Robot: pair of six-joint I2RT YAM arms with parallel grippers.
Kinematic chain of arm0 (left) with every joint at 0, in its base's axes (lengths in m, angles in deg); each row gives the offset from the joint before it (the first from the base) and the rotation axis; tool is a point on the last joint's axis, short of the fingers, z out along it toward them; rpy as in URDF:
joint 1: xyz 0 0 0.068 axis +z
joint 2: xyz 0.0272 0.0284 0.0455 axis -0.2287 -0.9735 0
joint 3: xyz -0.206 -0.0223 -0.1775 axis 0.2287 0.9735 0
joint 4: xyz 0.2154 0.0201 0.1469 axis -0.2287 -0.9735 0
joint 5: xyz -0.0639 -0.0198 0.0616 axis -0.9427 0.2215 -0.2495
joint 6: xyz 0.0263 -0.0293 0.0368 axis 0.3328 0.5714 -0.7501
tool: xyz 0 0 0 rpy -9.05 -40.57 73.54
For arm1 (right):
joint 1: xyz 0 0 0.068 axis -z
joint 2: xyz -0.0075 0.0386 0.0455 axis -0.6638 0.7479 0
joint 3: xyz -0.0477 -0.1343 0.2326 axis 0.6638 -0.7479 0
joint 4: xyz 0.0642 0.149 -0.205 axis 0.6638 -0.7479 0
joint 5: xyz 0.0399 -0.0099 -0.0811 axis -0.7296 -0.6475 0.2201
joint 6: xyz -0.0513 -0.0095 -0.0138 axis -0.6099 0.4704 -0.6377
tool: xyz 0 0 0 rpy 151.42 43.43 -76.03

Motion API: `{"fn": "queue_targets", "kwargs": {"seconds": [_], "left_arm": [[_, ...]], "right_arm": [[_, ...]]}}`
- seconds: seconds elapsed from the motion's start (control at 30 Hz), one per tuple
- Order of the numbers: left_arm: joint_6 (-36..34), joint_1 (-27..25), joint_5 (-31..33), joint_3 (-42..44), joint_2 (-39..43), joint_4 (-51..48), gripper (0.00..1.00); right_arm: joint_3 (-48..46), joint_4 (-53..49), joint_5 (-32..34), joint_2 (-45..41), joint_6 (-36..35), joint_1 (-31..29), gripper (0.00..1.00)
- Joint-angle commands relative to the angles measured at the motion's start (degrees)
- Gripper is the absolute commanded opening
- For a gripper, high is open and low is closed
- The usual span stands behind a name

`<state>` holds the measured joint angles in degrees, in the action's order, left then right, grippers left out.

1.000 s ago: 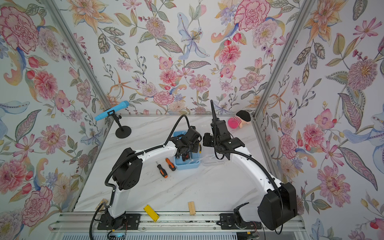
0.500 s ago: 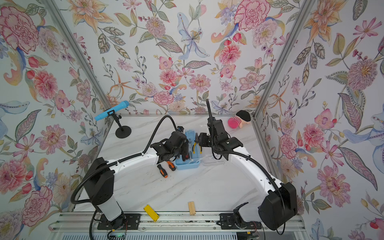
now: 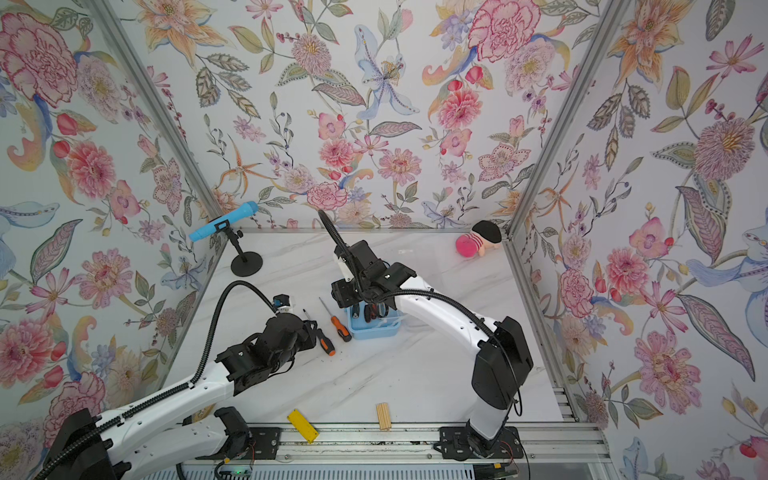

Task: Pack the tool kit
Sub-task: 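Withdraw the left gripper while the right gripper moves toward the orange screwdriver, then lower the right gripper onto the orange-handled screwdriver handle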

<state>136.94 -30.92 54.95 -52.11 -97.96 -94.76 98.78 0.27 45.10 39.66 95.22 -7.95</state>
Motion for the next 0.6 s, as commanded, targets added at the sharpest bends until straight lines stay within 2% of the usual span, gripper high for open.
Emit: {"fn": "queue_targets", "kwargs": {"seconds": [0.0, 0.2, 0.3, 0.4, 0.57], "left_arm": [[4.18, 0.43, 1.97, 3.07, 3.3, 2.62, 0.4], [6.24, 0.55, 1.15, 7.63, 6.13, 5.82, 0.39], [6.73, 0.57, 0.89, 8.9, 6.92, 6.69, 0.39], [7.13, 0.7, 0.37, 10.15, 7.27, 8.13, 0.39], [7.07, 0.8, -0.27, 11.0, 6.95, 9.95, 0.39]], "right_arm": [[4.49, -5.6, 0.62, 4.28, -3.64, -1.72, 0.56], [11.95, -9.9, 3.01, 13.2, -4.69, -3.34, 0.46], [14.63, -11.34, 3.99, 16.93, -5.13, -3.94, 0.46], [17.68, -13.78, 5.04, 20.49, -5.65, -4.15, 0.51], [20.76, -15.93, 7.01, 25.51, -6.45, -4.6, 0.49]]}}
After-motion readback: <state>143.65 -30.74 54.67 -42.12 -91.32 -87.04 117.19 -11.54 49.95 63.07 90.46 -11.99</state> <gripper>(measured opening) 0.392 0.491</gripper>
